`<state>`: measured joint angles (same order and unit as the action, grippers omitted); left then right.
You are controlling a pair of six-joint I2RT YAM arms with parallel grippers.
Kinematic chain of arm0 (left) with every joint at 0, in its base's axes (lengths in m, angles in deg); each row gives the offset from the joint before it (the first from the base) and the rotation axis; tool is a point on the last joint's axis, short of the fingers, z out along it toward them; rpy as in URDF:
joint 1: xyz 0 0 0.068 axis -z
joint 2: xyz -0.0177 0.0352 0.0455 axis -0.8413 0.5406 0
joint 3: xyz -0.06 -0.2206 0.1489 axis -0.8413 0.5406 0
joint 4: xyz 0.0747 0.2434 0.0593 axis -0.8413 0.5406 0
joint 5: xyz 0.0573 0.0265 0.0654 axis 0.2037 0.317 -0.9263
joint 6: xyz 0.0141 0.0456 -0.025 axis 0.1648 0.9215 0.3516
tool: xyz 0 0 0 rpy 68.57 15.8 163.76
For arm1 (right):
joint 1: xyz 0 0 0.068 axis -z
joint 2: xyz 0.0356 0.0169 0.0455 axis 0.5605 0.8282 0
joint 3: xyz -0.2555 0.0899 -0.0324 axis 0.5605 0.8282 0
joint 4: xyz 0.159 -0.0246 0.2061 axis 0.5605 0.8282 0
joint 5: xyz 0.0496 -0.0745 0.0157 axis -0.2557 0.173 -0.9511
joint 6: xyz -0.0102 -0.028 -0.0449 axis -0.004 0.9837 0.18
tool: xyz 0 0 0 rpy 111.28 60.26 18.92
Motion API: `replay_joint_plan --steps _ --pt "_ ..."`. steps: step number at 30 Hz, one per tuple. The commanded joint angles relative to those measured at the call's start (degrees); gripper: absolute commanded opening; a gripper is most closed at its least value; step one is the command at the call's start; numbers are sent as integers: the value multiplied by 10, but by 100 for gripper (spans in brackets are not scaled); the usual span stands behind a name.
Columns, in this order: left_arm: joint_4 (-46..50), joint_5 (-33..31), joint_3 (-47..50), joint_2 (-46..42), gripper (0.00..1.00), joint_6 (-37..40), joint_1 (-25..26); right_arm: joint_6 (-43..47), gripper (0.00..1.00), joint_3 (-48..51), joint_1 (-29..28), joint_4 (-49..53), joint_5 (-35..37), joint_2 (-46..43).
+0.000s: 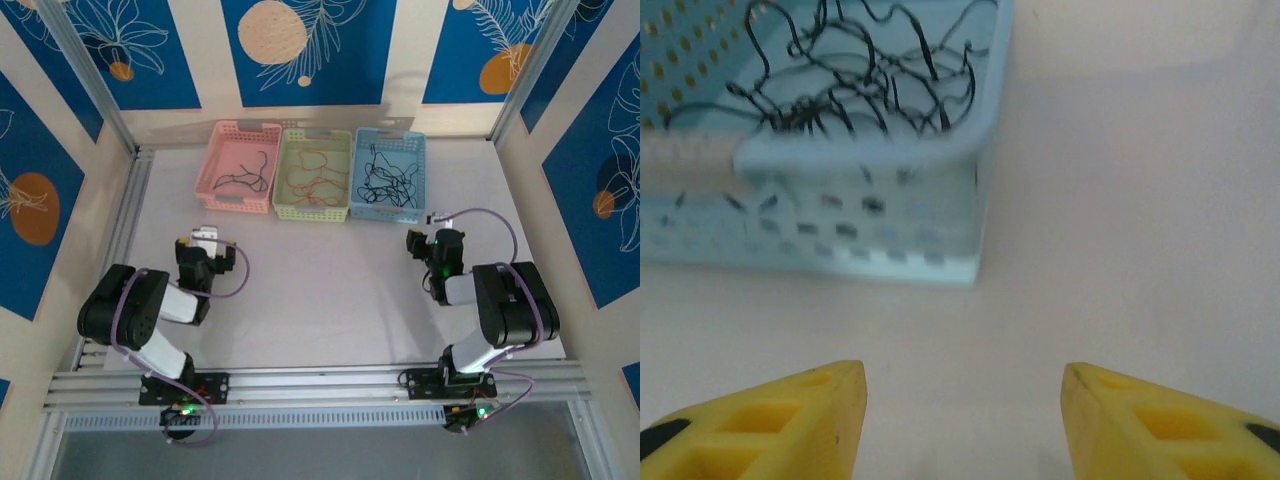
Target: Untangle the cables
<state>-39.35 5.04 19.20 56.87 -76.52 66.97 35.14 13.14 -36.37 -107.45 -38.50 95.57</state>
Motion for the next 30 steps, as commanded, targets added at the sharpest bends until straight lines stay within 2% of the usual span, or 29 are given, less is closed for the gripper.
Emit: replay_joint_plan --steps 1,2,3,4,24,27,30 --pt "76 58 -62 -15 100 -18 -33 4 57 -19 12 -13 -34 -7" --pt "77 75 -65 -14 100 -26 -45 2 58 -26 11 20 -34 -15" --pt "83 77 -65 -18 100 -28 -47 5 69 -21 11 -2 -32 -8" --pt "74 77 -63 -16 100 -26 -47 6 100 -22 9 1 -30 -10" --pt "74 77 -62 -17 100 -25 -47 8 99 -22 8 7 -33 -12" --pt "74 77 -62 -17 100 -25 -47 15 99 -32 15 23 -76 -10" --pt "75 78 -63 -17 100 -25 -47 14 99 -33 19 25 -82 -10"
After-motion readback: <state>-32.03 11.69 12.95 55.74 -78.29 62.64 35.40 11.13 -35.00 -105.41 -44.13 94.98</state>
